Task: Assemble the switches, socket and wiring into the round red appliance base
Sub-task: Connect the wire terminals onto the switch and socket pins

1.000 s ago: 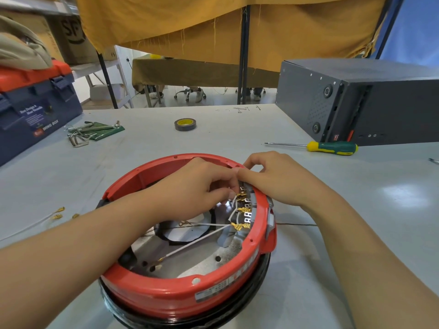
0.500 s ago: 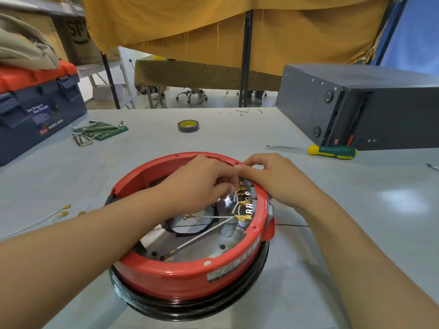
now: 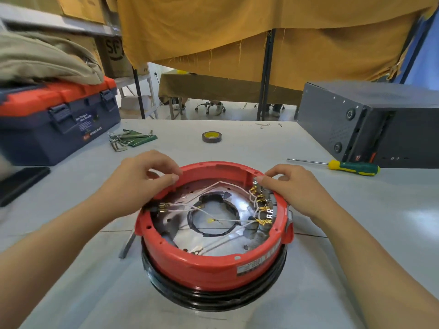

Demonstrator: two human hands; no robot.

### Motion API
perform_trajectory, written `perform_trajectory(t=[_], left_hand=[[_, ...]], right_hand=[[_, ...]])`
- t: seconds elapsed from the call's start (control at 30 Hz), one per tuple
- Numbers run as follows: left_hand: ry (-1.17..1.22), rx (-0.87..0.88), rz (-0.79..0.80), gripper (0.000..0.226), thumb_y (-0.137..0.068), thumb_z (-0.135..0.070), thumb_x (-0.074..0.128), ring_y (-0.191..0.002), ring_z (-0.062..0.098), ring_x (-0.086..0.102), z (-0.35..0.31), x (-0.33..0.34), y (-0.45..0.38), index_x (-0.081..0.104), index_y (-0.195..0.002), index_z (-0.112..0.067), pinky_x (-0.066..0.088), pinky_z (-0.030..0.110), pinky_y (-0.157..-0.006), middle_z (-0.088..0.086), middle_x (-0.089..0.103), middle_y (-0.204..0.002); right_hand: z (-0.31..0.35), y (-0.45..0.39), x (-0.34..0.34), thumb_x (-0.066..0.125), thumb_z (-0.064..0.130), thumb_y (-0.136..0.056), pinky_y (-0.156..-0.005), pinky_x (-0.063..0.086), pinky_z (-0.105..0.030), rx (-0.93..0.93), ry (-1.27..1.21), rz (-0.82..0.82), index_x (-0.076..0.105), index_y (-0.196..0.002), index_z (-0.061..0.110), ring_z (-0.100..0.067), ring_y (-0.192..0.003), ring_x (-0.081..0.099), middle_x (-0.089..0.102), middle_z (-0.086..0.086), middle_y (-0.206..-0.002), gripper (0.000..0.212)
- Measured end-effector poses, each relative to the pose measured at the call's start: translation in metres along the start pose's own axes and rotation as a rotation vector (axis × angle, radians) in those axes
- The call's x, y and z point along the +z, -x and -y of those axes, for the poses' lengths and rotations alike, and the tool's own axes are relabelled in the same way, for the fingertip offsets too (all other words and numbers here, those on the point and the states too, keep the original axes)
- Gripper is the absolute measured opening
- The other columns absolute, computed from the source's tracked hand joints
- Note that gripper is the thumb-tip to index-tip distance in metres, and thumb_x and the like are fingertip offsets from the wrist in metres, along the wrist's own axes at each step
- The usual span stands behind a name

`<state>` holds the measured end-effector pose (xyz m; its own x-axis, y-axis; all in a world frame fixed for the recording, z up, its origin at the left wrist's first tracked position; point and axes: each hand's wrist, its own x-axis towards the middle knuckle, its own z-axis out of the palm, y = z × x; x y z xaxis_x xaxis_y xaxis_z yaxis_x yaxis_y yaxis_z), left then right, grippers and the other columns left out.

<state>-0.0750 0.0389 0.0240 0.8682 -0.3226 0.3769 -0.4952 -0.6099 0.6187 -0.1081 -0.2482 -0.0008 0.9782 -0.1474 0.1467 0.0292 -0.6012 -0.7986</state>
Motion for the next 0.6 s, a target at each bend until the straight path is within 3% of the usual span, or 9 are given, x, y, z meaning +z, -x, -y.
perform_trajectory(t=[0.07, 0.17, 0.33, 0.47, 0.6], left_hand=[[0.04, -0.115, -0.111, 0.016, -0.085, -0.012, 0.066, -0.086, 0.008, 0.063, 0.02, -0.013, 0.015, 0.069, -0.08, -0.028, 0.05, 0.027, -0.074, -0.008, 0.065, -0.096], [-0.041, -0.23, -0.177, 0.018, -0.086, -0.013, 0.065, -0.085, 0.004, 0.063, 0.045, -0.029, 0.037, 0.069, -0.081, -0.03, 0.044, 0.018, -0.068, -0.011, 0.067, -0.094], [-0.242, -0.385, 0.072, 0.015, -0.086, -0.018, 0.066, -0.088, 0.007, 0.063, 0.065, -0.049, 0.06, 0.068, -0.092, -0.031, 0.045, 0.019, -0.075, -0.009, 0.067, -0.104], [-0.415, -0.29, 0.242, 0.028, -0.092, -0.022, 0.057, -0.121, 0.007, 0.051, 0.069, -0.042, 0.072, 0.063, -0.119, -0.026, 0.034, 0.016, -0.099, -0.016, 0.057, -0.129], [-0.46, -0.224, 0.195, 0.028, -0.093, -0.018, 0.055, -0.125, 0.007, 0.049, 0.07, -0.036, 0.071, 0.064, -0.12, -0.021, 0.029, 0.012, -0.099, -0.014, 0.057, -0.131]], right_hand=[[0.001, 0.001, 0.002, 0.068, 0.05, -0.077, -0.042, 0.037, -0.01, 0.003, -0.029, -0.029, 0.068, -0.082, 0.025, -0.004, -0.043, 0.057, 0.07, -0.002, -0.066, 0.025], [0.002, 0.002, 0.003, 0.07, 0.047, -0.077, -0.046, 0.042, -0.013, 0.0, -0.085, -0.043, 0.07, -0.079, 0.025, -0.008, -0.048, 0.061, 0.069, 0.006, -0.061, 0.022], [0.001, 0.002, 0.002, 0.07, 0.048, -0.076, -0.056, 0.042, -0.028, -0.019, -0.11, -0.017, 0.07, -0.074, 0.026, -0.009, -0.046, 0.054, 0.067, 0.004, -0.056, 0.021], [0.001, 0.002, 0.003, 0.07, 0.048, -0.075, -0.061, 0.046, -0.033, -0.021, -0.12, 0.0, 0.071, -0.077, 0.027, -0.016, -0.049, 0.058, 0.069, -0.002, -0.061, 0.021], [0.001, 0.002, 0.004, 0.07, 0.05, -0.074, -0.064, 0.047, -0.036, -0.022, -0.113, 0.001, 0.071, -0.078, 0.027, -0.021, -0.054, 0.06, 0.07, -0.004, -0.065, 0.023]])
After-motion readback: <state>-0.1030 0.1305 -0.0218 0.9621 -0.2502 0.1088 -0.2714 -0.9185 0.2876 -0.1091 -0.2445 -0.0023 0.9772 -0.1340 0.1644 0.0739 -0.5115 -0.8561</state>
